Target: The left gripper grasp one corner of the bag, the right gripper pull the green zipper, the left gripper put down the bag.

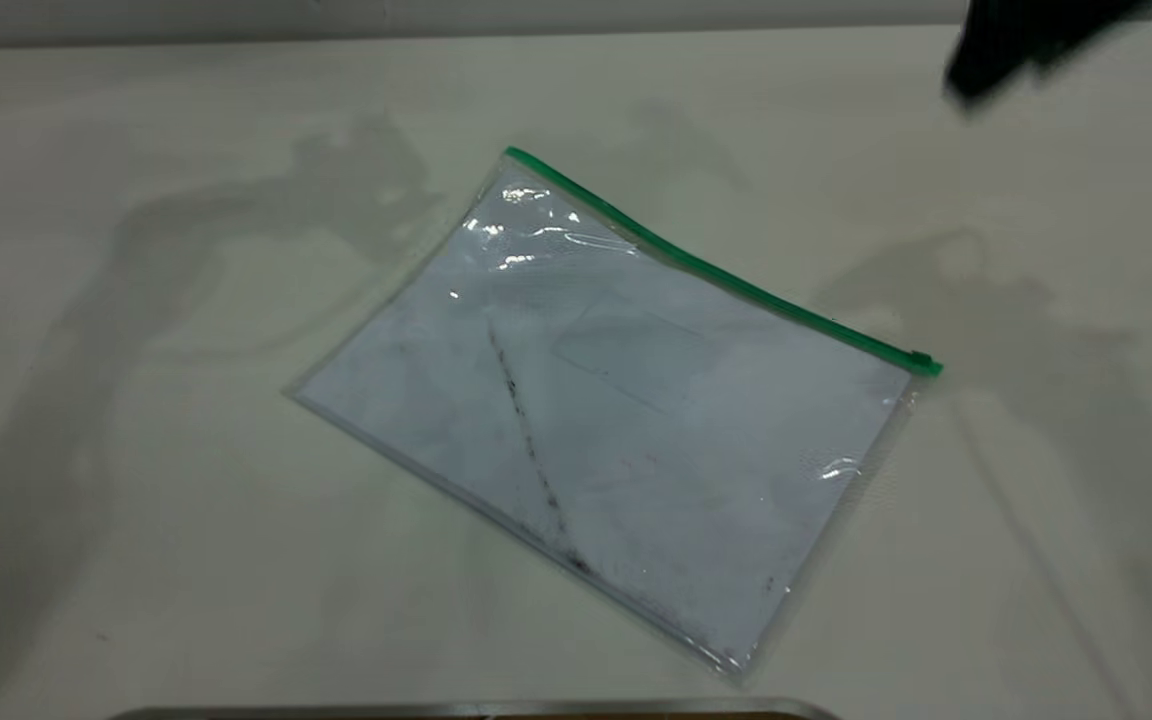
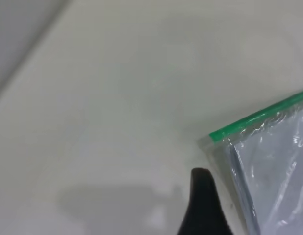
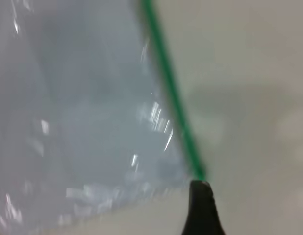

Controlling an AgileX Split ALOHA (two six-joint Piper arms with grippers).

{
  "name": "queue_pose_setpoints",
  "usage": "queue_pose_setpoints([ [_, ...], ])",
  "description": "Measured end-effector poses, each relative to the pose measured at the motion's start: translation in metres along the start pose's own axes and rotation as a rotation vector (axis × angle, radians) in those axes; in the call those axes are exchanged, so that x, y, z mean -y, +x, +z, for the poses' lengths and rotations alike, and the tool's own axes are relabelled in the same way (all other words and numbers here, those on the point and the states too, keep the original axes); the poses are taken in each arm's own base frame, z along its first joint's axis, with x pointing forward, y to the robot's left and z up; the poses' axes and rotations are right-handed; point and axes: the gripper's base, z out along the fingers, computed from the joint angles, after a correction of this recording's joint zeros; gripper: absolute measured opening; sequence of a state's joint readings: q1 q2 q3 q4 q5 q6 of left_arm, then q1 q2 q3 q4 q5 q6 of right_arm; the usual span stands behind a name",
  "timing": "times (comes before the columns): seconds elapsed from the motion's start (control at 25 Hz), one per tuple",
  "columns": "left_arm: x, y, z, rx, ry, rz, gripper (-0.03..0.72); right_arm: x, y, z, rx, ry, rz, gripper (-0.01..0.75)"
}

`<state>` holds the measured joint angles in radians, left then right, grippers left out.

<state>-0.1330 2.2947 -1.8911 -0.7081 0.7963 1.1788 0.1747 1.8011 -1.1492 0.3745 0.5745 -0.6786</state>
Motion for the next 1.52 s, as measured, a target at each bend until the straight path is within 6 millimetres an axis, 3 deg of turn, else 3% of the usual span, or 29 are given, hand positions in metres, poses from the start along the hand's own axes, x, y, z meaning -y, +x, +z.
queue_pose_setpoints([
  [0.12, 0.013, -0.028, -0.058, 0.001, -0.082, -0.006, 0.586, -0.007, -0.022, -0.066, 0.159, 0.048, -0.024, 0.584],
  [0.24, 0.034, -0.05, -0.115, 0.017, -0.156, 0.008, 0.586, -0.022, -0.026, -0.136, 0.313, 0.094, -0.052, 0.584],
  [0.32, 0.051, -0.062, -0.152, 0.041, -0.199, -0.005, 0.585, -0.035, -0.02, -0.183, 0.407, 0.115, -0.065, 0.585],
  [0.44, 0.076, -0.072, -0.197, 0.065, -0.232, -0.044, 0.584, -0.055, -0.002, -0.237, 0.499, 0.128, -0.078, 0.585],
  [0.6, 0.107, -0.073, -0.243, 0.054, -0.267, -0.084, 0.584, -0.08, 0.032, -0.287, 0.544, 0.131, -0.083, 0.585],
  [0.88, 0.135, -0.061, -0.296, 0.001, -0.431, -0.28, 0.584, -0.105, 0.091, -0.327, 0.437, 0.161, -0.053, 0.585],
  [1.08, 0.137, -0.049, -0.313, -0.023, -0.577, -0.409, 0.582, -0.121, 0.129, -0.343, 0.51, 0.182, -0.027, 0.585],
  [1.24, 0.146, -0.025, -0.316, -0.092, -0.658, -0.482, 0.582, -0.136, 0.173, -0.332, 0.521, 0.178, -0.013, 0.585],
  [1.52, 0.195, 0.033, -0.316, -0.167, -0.637, -0.53, 0.582, -0.151, 0.238, -0.288, 0.52, 0.179, -0.014, 0.585],
])
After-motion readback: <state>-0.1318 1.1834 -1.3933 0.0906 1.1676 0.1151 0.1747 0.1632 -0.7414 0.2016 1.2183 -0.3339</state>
